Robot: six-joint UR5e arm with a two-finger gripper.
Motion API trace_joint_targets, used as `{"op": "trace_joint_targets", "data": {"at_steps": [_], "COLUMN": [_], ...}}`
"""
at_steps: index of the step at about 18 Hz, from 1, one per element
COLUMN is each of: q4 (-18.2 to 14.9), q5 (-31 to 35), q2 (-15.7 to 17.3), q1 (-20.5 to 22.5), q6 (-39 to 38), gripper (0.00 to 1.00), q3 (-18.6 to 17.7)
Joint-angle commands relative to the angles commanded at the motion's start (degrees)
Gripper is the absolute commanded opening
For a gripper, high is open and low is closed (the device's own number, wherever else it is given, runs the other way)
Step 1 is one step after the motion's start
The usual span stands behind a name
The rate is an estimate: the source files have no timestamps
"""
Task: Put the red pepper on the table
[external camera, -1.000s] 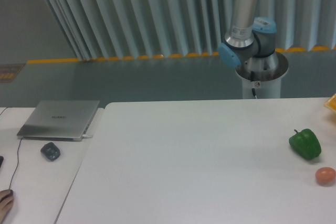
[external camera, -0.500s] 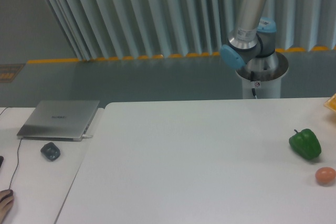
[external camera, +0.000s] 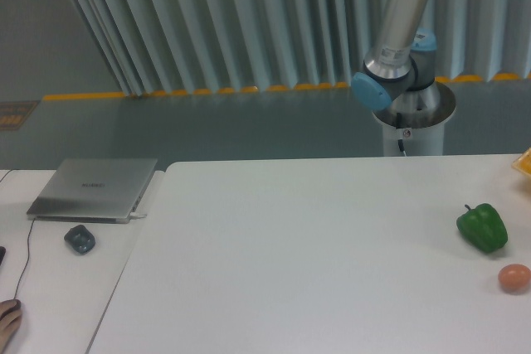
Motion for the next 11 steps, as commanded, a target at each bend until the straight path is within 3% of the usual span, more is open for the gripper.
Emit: {"op": "trace_joint_targets", "data": {"at_steps": [11], "q4": [4.8], "q5": [0.0], "q2": [-3.7], "q1": [1.0], "q6": [2.8], "gripper": [1.0], "q3": [0.0]}}
